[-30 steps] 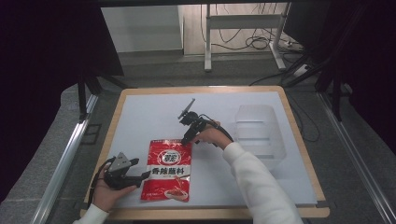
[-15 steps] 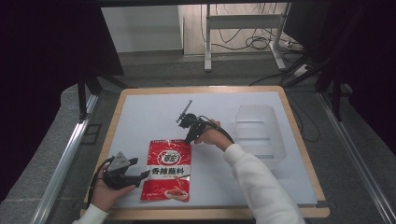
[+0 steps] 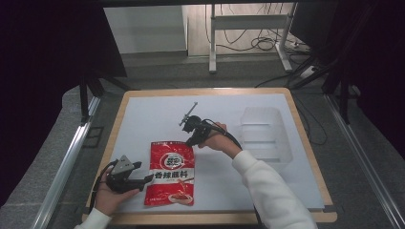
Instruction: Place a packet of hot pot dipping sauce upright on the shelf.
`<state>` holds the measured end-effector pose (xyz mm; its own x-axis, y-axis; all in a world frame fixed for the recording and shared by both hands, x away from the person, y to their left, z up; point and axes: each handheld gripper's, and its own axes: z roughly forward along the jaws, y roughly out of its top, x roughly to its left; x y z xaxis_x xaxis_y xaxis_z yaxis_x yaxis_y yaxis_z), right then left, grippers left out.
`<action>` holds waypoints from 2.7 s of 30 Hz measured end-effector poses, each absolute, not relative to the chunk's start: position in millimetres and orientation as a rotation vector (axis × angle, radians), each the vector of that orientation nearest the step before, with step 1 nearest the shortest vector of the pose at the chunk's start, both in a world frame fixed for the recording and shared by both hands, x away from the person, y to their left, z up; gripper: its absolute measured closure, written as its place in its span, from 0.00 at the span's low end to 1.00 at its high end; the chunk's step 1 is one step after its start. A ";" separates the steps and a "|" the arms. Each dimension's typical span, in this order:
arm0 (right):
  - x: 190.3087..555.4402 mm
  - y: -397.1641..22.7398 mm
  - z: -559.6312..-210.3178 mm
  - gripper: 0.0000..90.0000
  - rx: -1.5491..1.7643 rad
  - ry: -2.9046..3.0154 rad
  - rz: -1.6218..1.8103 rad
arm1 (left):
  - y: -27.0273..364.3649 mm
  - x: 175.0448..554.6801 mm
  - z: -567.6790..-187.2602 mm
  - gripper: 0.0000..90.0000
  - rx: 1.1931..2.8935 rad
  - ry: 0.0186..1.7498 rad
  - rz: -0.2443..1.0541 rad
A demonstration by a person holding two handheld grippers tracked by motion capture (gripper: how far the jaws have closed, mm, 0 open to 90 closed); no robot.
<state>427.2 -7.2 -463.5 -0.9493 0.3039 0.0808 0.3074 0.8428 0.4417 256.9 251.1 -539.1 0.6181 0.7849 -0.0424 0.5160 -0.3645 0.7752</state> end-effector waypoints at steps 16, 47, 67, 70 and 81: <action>399.7 -10.8 -447.7 0.99 -0.368 -3.040 -0.799 | 252.9 287.0 -536.5 0.30 2.048 1.045 0.403; 391.4 -11.2 -447.7 0.99 -0.307 -3.071 -0.820 | 254.1 305.4 -524.2 0.89 2.066 0.902 0.480; 389.0 -7.1 -457.8 0.96 -0.291 -3.072 -0.787 | 246.5 298.4 -525.2 0.94 2.132 0.788 0.524; 386.9 -4.5 -458.6 0.89 -0.267 -3.086 -0.756 | 244.4 296.2 -524.7 0.96 2.148 0.762 0.540; 396.5 19.6 -459.3 0.68 -0.260 -3.101 -0.668 | 243.4 295.1 -525.1 0.99 2.154 0.730 0.533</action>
<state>396.5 19.6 -459.3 -0.9858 0.1676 -0.0063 0.1501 0.8987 0.4120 295.1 243.4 -525.1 0.7464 0.6525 0.1309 0.3230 -0.5271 0.7860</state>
